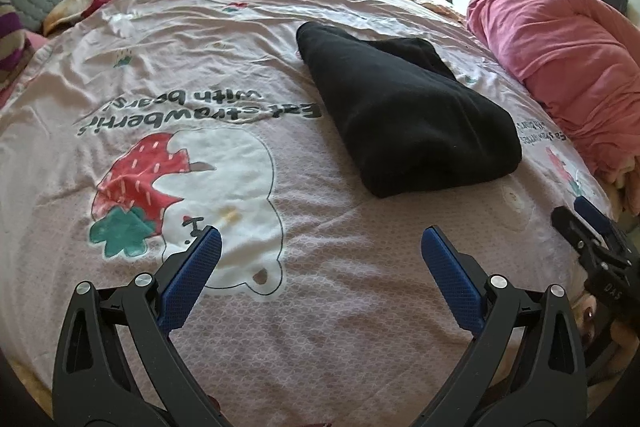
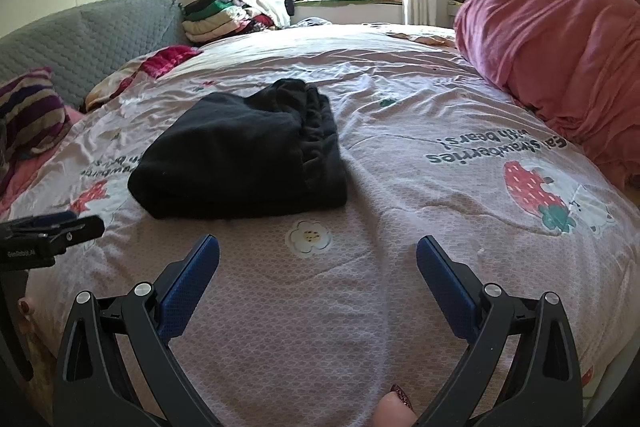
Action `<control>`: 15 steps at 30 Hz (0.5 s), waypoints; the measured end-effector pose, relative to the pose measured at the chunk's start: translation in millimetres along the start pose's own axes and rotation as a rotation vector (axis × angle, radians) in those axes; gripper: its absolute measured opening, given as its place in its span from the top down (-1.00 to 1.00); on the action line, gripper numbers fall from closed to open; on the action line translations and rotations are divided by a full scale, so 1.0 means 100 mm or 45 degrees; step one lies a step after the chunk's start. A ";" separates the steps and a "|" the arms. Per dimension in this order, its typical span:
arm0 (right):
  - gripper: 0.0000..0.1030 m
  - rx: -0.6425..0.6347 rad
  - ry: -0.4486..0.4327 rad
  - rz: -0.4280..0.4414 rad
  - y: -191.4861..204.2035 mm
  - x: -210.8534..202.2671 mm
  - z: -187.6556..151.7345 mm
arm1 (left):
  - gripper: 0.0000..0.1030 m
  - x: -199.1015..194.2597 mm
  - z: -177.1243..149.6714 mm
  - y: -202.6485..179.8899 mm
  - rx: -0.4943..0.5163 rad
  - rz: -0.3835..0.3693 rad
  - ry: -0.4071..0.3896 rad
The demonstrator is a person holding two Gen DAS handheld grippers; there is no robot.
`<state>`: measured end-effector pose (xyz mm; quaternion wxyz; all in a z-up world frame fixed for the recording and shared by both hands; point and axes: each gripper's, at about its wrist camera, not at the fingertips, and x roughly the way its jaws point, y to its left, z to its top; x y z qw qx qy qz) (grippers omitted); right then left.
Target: Fold small clothes
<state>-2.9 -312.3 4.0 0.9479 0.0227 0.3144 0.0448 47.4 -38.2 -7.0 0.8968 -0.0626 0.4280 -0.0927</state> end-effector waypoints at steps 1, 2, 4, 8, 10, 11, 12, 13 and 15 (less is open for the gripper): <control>-0.91 0.028 -0.015 -0.008 -0.05 -0.03 0.01 | -0.82 -0.02 0.01 0.03 -0.029 -0.006 -0.002; -0.91 0.067 -0.036 -0.015 -0.13 -0.07 0.03 | -0.82 -0.04 0.01 0.06 -0.048 -0.005 -0.008; -0.91 0.144 -0.075 -0.033 -0.28 -0.18 0.07 | -0.82 -0.10 0.04 0.13 -0.077 0.012 -0.036; -0.91 0.356 -0.236 -0.162 -0.84 -0.66 0.20 | -0.83 -0.35 0.19 0.42 -0.148 0.112 -0.125; -0.91 0.455 -0.295 -0.286 -1.20 -0.94 0.23 | -0.82 -0.45 0.31 0.74 -0.219 0.168 -0.125; -0.91 0.502 -0.302 -0.343 -1.37 -1.04 0.22 | -0.82 -0.50 0.37 0.94 -0.251 0.186 -0.114; -0.91 0.582 -0.300 -0.427 -1.66 -1.18 0.19 | -0.82 -0.53 0.42 1.15 -0.281 0.216 -0.104; -0.91 0.660 -0.296 -0.521 -1.95 -1.31 0.12 | -0.82 -0.59 0.48 1.42 -0.319 0.268 -0.103; -0.91 0.775 -0.249 -0.716 -2.46 -1.47 -0.07 | -0.82 -0.69 0.54 1.90 -0.380 0.386 -0.113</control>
